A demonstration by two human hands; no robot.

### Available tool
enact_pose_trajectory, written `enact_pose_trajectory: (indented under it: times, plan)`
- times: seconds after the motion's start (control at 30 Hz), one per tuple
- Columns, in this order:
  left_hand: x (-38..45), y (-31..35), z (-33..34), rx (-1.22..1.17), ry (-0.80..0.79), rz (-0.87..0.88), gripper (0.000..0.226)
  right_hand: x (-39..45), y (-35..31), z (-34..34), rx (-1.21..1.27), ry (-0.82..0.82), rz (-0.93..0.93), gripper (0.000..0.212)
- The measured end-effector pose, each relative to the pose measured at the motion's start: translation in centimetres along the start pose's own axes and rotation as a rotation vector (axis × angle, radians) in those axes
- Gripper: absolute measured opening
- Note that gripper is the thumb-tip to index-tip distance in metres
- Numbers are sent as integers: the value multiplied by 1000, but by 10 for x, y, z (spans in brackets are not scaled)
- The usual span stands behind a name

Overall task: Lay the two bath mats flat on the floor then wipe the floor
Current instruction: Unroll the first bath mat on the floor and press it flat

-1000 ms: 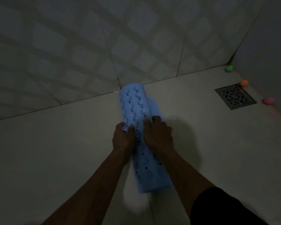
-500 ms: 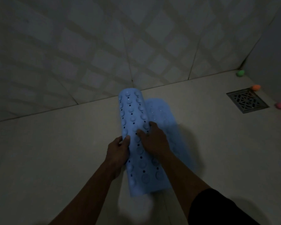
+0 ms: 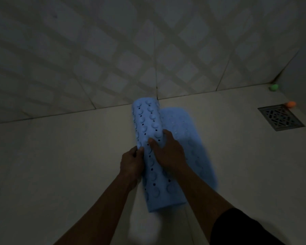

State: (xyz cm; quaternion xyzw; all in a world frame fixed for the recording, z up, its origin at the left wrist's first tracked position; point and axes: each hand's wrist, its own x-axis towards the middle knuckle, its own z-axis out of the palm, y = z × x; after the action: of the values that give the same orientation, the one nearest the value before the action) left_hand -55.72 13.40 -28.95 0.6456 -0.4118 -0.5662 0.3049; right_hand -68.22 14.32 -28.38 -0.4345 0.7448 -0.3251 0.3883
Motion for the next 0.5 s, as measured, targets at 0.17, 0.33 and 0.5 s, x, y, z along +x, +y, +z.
enact_pose_trajectory:
  times: [0.17, 0.33, 0.5]
  plan:
    - [-3, 5, -11, -130, 35, -1, 28, 0, -4, 9, 13, 8, -33, 63]
    - [-6, 4, -32, -50, 19, 3, 58, 1, -1, 14, -61, -40, 34, 60]
    - [-1, 7, -43, 6, 4, 22, 56, -11, -13, 32, 68, -76, 73, 66]
